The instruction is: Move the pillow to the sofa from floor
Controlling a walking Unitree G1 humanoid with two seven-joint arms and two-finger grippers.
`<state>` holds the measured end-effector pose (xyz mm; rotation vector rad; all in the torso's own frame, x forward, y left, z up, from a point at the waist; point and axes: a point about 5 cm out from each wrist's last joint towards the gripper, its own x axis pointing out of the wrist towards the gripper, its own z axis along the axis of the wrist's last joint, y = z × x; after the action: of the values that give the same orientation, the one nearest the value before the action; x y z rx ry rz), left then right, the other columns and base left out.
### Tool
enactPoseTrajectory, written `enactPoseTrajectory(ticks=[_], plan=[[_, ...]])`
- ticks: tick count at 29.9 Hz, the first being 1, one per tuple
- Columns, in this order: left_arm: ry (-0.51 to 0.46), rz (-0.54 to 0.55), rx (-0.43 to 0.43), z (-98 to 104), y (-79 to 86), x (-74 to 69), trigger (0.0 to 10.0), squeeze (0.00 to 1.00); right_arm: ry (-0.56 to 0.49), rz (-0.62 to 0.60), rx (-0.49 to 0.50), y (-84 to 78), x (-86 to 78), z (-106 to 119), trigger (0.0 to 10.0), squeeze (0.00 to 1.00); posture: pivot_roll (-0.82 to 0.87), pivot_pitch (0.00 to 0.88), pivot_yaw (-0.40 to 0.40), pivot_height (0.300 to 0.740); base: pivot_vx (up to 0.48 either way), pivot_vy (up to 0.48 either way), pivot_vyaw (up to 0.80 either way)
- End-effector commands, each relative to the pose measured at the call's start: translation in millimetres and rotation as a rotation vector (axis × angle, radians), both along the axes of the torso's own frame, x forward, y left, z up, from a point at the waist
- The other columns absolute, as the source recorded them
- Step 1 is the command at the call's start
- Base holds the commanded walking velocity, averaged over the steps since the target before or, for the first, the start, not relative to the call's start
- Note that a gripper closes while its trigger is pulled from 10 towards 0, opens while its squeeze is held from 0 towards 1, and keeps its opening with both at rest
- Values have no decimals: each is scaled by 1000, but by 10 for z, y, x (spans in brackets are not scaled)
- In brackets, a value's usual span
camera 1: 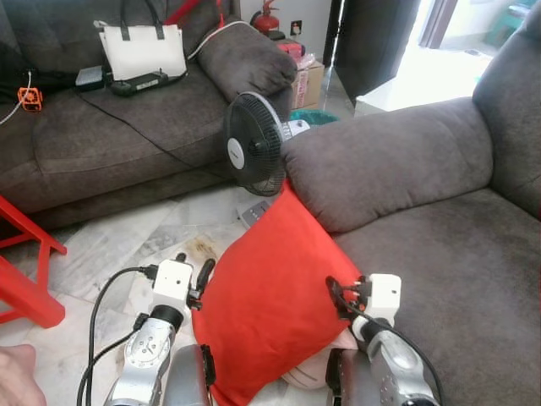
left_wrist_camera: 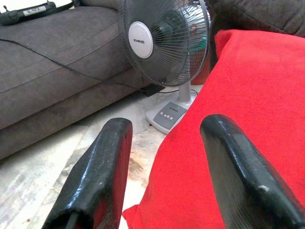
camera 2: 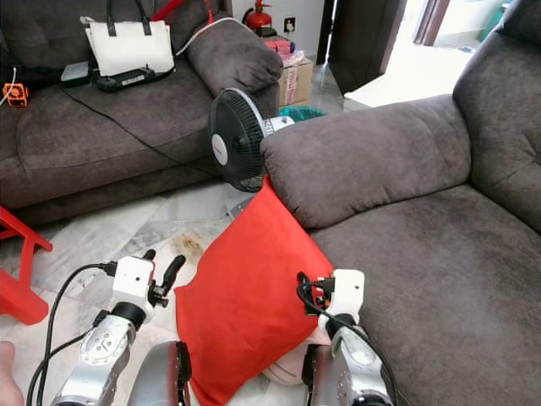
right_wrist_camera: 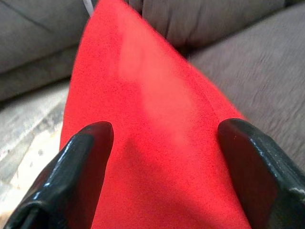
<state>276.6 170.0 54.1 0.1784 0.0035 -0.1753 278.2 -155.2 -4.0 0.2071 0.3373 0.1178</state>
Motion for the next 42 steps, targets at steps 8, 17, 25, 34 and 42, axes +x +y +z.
enactPoseTrajectory(ticks=[8,17,25,34,42], plan=[[38,-3,-12,-63,-26,-27,10000,0,158,-52,-34,-152,-143,-211,10000,0,129,74,-36,550,0,0,0],[47,0,-16,-85,-36,-38,10000,0,244,-133,-21,-566,-182,-225,10000,0,126,80,-44,550,0,0,0],[51,-6,-25,-93,-66,-28,10000,0,232,-165,109,-684,-172,-186,10000,0,120,78,-49,550,0,0,0],[56,-10,-35,-107,-93,-34,10000,0,241,-109,245,-410,-116,-201,10000,0,128,84,-63,550,0,0,0],[60,-6,-44,-124,-93,-54,10000,0,215,-44,371,-142,37,-103,10000,0,128,89,-71,550,0,0,0]])
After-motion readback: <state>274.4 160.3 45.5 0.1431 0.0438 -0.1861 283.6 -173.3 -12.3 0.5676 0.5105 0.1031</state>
